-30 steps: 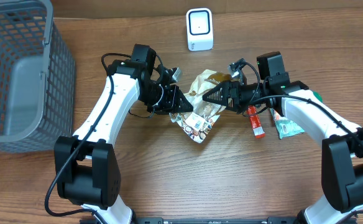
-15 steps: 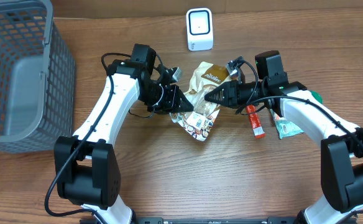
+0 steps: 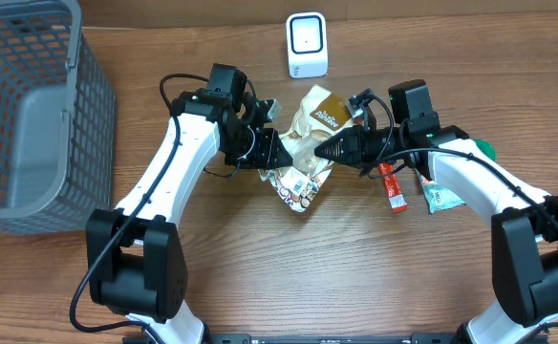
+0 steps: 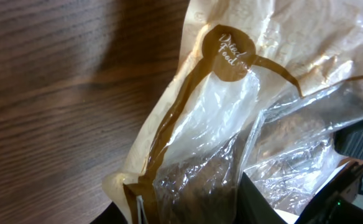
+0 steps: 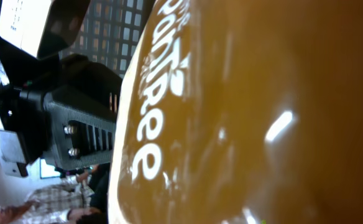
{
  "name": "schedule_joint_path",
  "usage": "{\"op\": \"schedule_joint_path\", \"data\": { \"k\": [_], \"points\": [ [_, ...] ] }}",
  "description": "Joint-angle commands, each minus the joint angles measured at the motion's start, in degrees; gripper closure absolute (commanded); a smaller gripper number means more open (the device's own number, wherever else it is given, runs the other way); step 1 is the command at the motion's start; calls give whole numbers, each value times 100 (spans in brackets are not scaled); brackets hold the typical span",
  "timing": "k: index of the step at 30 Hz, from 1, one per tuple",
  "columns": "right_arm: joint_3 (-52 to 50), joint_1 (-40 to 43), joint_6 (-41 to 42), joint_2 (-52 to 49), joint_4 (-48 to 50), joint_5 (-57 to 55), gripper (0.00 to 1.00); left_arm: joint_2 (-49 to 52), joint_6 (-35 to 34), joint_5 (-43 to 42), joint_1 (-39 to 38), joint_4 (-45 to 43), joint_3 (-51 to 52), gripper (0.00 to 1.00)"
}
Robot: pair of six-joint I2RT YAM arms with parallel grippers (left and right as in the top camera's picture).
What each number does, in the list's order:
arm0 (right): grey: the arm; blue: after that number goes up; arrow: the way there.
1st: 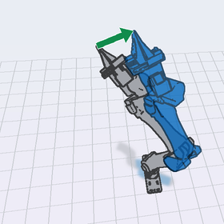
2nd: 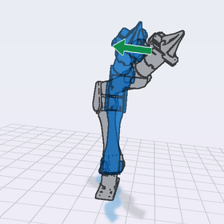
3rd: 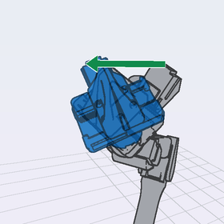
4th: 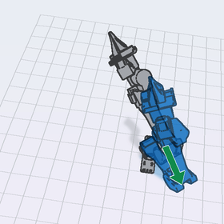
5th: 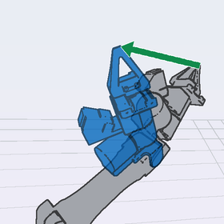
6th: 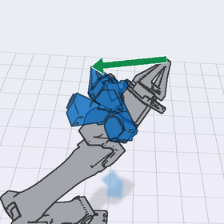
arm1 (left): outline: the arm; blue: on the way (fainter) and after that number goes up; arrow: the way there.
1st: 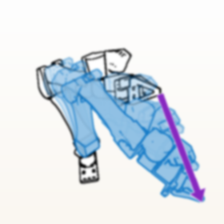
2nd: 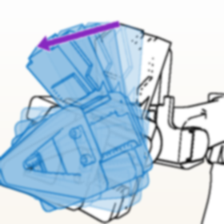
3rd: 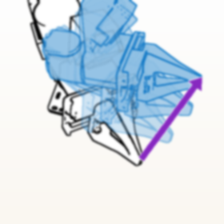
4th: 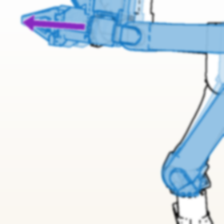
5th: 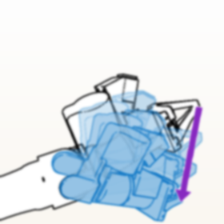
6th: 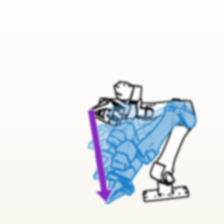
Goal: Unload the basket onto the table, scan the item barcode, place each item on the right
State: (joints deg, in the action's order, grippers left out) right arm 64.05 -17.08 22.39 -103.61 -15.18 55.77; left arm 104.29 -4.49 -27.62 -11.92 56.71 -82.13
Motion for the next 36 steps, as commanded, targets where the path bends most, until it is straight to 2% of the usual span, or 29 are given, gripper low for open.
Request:
{"op": "schedule_joint_path", "data": {
  "k": [1, 2, 7, 13, 15, 27, 36],
  "points": [
    [2, 15, -35, -9, -55, 170, 92, 59, -208, 599, 66, -181, -101, 69],
    [2, 15, -85, -9, -57, 173, 96, 57, -221, 599, 68, -225, -103, 67],
    [2, 15, -737, -9, -101, 173, 96, 59, -238, 551, 76, -308, -103, 60],
    [2, 15, -946, -9, -70, 173, 96, 59, -236, 533, 83, -302, -114, 46],
    [2, 7, -1075, -9, -87, 175, 96, 57, -236, 531, 129, -297, -153, 44],
    [15, -136, -2118, 173, -181, 125, 96, 57, -455, 691, 1163, 374, -944, 43],
    [133, -146, -3130, 1440, -385, -417, 96, 57, -496, 1029, 2124, 476, -949, 42]
  ]
}}
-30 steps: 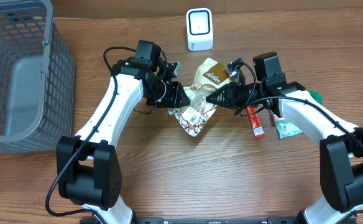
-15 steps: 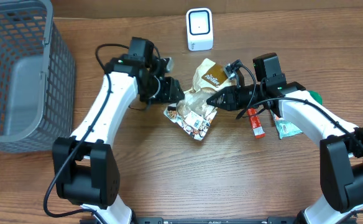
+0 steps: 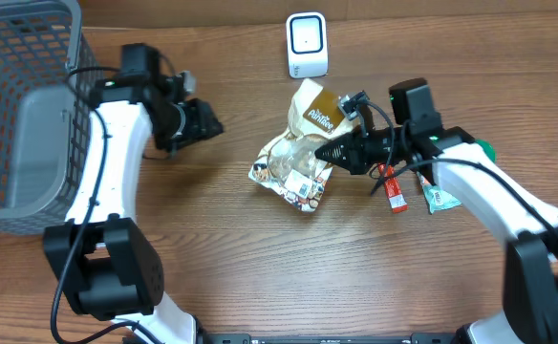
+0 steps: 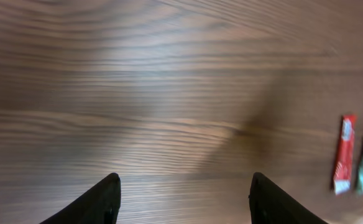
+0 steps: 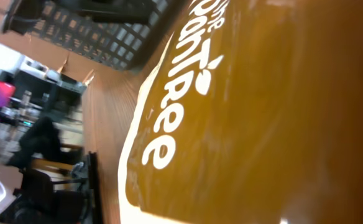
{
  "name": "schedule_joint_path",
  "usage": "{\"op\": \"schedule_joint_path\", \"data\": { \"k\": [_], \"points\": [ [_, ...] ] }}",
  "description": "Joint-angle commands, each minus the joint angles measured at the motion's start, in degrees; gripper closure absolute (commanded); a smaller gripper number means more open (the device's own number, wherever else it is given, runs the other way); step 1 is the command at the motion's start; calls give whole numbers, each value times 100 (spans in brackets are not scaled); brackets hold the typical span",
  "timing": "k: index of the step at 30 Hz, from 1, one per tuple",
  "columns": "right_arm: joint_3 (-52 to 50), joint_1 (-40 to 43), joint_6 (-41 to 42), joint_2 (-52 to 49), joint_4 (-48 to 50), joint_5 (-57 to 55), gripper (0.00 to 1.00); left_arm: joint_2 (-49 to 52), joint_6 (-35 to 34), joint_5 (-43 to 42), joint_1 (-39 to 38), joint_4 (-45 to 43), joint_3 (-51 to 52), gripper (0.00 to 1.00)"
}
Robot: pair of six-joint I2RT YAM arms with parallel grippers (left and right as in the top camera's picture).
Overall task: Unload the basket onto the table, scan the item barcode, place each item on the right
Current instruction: 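Release the left gripper and carry the bread bag up to the scanner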
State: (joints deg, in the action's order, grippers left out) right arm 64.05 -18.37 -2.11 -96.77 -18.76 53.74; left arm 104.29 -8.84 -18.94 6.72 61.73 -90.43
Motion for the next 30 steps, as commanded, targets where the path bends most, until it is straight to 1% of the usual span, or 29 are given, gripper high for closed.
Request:
{"op": "schedule_joint_path", "data": {
  "k": [1, 4, 6, 7, 9, 14, 17, 20, 24, 30],
  "points": [
    [133, -35, -857, 935, -87, -354, 96, 57, -61, 162, 326, -48, -118, 42],
    [133, -164, -1322, 1370, -199, -811, 96, 57, -59, 162, 501, -96, -118, 40],
    [140, -273, -1434, 1567, -195, -1154, 96, 59, -59, 162, 566, -131, -118, 37],
    [164, -332, -1440, 1661, -203, -1353, 96, 57, -59, 162, 581, -140, -118, 34],
    [385, -455, -1447, 1770, -402, -1574, 97, 59, -59, 160, 586, -140, -118, 0],
    [1040, -535, -1401, 1764, -879, -1939, 97, 59, -59, 157, 577, -140, -118, 0],
    [1585, -605, -1340, 1764, -1397, -2485, 97, 59, -59, 157, 579, -142, -118, 0],
    [2050, -678, -1344, 1764, -1696, -3038, 97, 59, -59, 157, 579, -142, -118, 0],
    [2739, -708, -1786, 1690, -1961, -3147, 97, 59, -59, 157, 564, -140, -118, 0],
    [3652, -708, -2277, 1163, -2166, -3580, 97, 59, -59, 157, 564, -142, -118, 0]
  ]
}}
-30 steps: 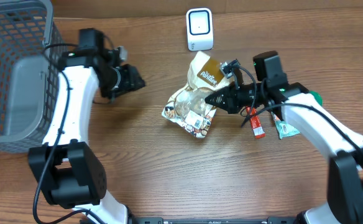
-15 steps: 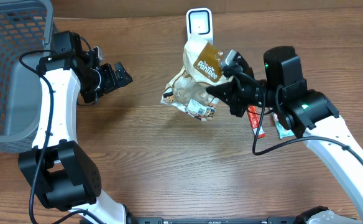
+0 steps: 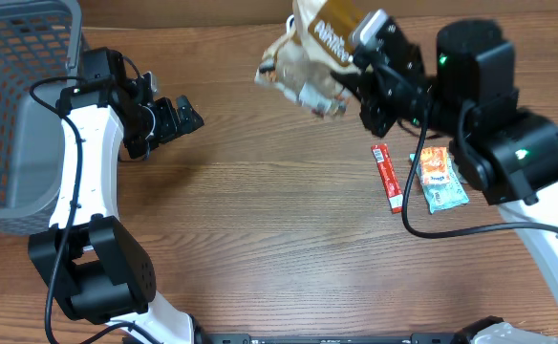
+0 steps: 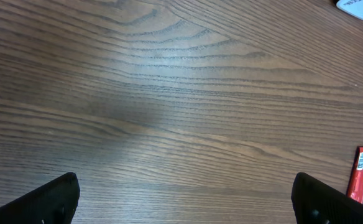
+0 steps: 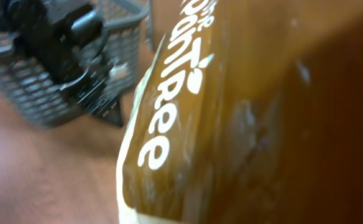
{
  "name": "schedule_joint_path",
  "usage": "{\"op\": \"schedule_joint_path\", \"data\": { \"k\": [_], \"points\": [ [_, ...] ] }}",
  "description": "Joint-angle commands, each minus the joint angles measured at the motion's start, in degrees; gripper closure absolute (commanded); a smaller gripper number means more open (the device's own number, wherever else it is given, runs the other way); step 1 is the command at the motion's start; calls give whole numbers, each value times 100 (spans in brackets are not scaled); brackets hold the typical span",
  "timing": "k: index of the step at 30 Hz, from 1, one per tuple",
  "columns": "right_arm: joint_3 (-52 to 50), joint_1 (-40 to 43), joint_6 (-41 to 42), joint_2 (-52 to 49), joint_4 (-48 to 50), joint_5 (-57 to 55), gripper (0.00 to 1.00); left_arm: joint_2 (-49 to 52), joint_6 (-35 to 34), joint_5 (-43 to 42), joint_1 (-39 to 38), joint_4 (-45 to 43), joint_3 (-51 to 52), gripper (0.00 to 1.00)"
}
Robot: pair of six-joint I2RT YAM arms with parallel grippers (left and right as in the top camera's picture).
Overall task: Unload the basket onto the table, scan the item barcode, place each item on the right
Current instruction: 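Release the left gripper and carry the bread bag up to the scanner, then hold the bread bag's label in front of the scanner window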
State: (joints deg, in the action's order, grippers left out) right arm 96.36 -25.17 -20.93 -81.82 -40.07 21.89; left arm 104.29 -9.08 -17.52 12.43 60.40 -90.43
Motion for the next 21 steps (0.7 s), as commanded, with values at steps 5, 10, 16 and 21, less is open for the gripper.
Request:
{"op": "schedule_joint_path", "data": {
  "k": [5, 10, 16, 21],
  "points": [
    [540, -116, -809, -831, 251, -717, 97, 59, -35, 15, -7, -7, -118, 0],
    [538, -275, -807, -1086, 614, -636, 97, 59, -35, 15, -7, -9, -118, 0],
    [535, -468, -1617, -1132, 1196, -780, 96, 59, -35, 15, -7, -9, -118, 0],
    [535, -778, -2634, -1412, 1434, -1921, 97, 59, -35, 17, -7, -26, -118, 0]
  ]
}}
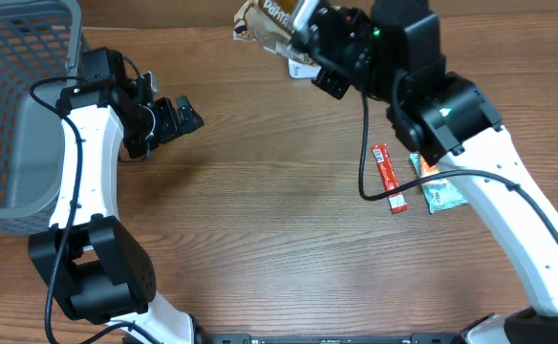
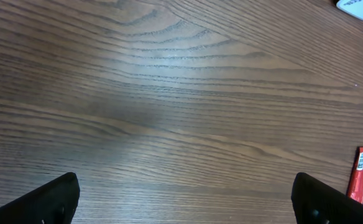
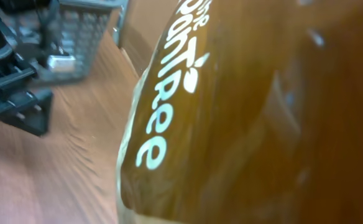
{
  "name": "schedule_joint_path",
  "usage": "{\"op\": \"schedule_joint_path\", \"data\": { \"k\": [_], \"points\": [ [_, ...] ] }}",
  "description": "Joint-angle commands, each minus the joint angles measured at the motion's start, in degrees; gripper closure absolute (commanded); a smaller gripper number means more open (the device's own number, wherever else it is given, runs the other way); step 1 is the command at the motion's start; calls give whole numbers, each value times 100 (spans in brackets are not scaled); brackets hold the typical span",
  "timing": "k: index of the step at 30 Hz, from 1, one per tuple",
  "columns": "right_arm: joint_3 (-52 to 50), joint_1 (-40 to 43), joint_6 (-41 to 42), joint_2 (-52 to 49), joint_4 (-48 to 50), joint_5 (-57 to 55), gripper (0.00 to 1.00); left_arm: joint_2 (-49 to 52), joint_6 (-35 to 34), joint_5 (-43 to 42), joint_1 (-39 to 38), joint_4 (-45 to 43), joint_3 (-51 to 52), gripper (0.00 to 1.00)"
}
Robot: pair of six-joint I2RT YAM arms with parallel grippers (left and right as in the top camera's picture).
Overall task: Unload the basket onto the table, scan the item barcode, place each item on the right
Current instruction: 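Hold the bread bag's label in front of the scanner window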
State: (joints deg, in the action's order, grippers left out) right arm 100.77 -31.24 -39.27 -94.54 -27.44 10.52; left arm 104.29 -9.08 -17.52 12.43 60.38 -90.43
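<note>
A brown and clear snack bag [image 1: 265, 17] hangs high at the back edge of the overhead view, and my right gripper [image 1: 315, 38] is shut on it. The bag's brown face with white lettering [image 3: 231, 112] fills the right wrist view and hides the fingers. Only a white sliver of the scanner [image 1: 301, 67] shows below the bag; its corner [image 2: 360, 5] also shows in the left wrist view. My left gripper [image 1: 188, 117] stands open and empty over bare wood at the left, well apart from the bag.
A grey mesh basket [image 1: 21, 115] fills the left side. A red stick pack [image 1: 387, 178] and a green packet [image 1: 441, 196] lie on the wooden table [image 1: 260, 239] at the right, under the right arm.
My right gripper has carried the bag further back and to the left, so it now sits at the top edge, over the scanner. The left arm has not moved.
Both grippers were at the bag on the table in front of the scanner. Then the left gripper was off it and open near the basket, while the right one kept hold. Then the bag was up off the table, and now it hangs over the scanner.
</note>
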Motion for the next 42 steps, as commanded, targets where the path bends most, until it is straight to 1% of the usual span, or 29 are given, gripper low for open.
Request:
{"op": "schedule_joint_path", "data": {
  "k": [1, 3, 5, 13, 17, 25, 29, 35, 42],
  "points": [
    [94, -214, -879, -225, 271, -973, 96, 59, -35, 13, -7, -22, -118, 0],
    [94, -282, -1165, -457, 538, -1325, 97, 59, -35, 15, -7, -24, -118, 0],
    [94, -289, -1270, -678, 800, -1486, 96, 59, -35, 15, -9, -24, -118, 0],
    [92, -275, -1488, -1482, 1700, -1652, 96, 59, -35, 15, -7, -44, -118, 0],
    [92, -275, -1808, -1886, 2114, -1716, 96, 59, -35, 15, -7, -44, -116, 0],
    [87, -114, -1799, -2669, 3421, -1910, 96, 59, -35, 15, -7, -44, -116, 0],
    [87, 61, -1797, -2914, 3838, -1910, 96, 59, -35, 15, -7, -44, -118, 0],
    [87, 256, -1777, -3104, 4030, -1843, 96, 59, -35, 15, -7, -44, -116, 0],
    [87, 337, -1777, -3484, 4857, -1847, 96, 59, -35, 15, -9, -44, -116, 0]
  ]
}}
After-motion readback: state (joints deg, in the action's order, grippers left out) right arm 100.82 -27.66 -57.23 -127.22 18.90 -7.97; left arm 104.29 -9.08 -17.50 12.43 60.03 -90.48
